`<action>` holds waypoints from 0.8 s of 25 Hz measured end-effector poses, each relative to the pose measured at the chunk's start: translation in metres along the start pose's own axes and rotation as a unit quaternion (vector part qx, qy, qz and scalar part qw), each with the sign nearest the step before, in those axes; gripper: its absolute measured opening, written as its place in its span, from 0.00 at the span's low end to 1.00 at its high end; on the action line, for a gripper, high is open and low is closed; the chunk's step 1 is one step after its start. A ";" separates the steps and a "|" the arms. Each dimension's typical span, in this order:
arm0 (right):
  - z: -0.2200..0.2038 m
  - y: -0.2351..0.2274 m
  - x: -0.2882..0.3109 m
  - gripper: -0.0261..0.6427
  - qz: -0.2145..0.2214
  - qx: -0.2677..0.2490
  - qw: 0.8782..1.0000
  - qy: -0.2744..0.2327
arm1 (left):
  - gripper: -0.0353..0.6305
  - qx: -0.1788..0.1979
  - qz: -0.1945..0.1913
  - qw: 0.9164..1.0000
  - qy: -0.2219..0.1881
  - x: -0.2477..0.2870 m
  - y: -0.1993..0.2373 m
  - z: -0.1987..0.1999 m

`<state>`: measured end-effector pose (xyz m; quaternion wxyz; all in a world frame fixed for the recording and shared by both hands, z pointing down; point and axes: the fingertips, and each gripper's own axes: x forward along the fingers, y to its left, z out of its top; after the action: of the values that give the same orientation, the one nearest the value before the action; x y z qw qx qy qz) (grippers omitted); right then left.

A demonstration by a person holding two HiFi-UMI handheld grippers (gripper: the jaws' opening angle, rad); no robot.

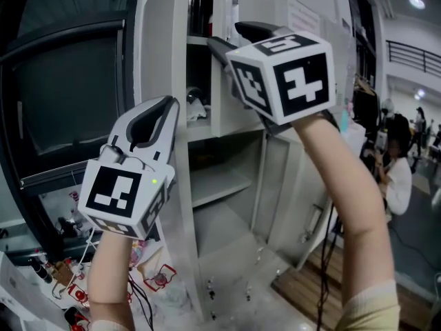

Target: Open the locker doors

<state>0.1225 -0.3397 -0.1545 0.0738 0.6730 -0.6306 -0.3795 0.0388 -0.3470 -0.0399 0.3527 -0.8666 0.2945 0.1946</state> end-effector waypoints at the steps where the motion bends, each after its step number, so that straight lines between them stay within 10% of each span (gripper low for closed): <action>1: 0.000 -0.002 -0.003 0.32 0.000 0.003 1.000 -0.002 | 0.06 -0.003 -0.002 1.000 0.001 0.001 -0.001 -0.002; 20: -0.004 -0.068 -0.100 0.31 -0.063 -0.036 0.997 -0.020 | 0.06 -0.045 -0.087 0.994 -0.042 0.050 -0.086 0.020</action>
<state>0.1870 -0.2379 -0.1488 0.0610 0.7005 -0.5744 -0.4191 0.1294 -0.3009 -0.0379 0.3416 -0.8948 0.1934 0.2126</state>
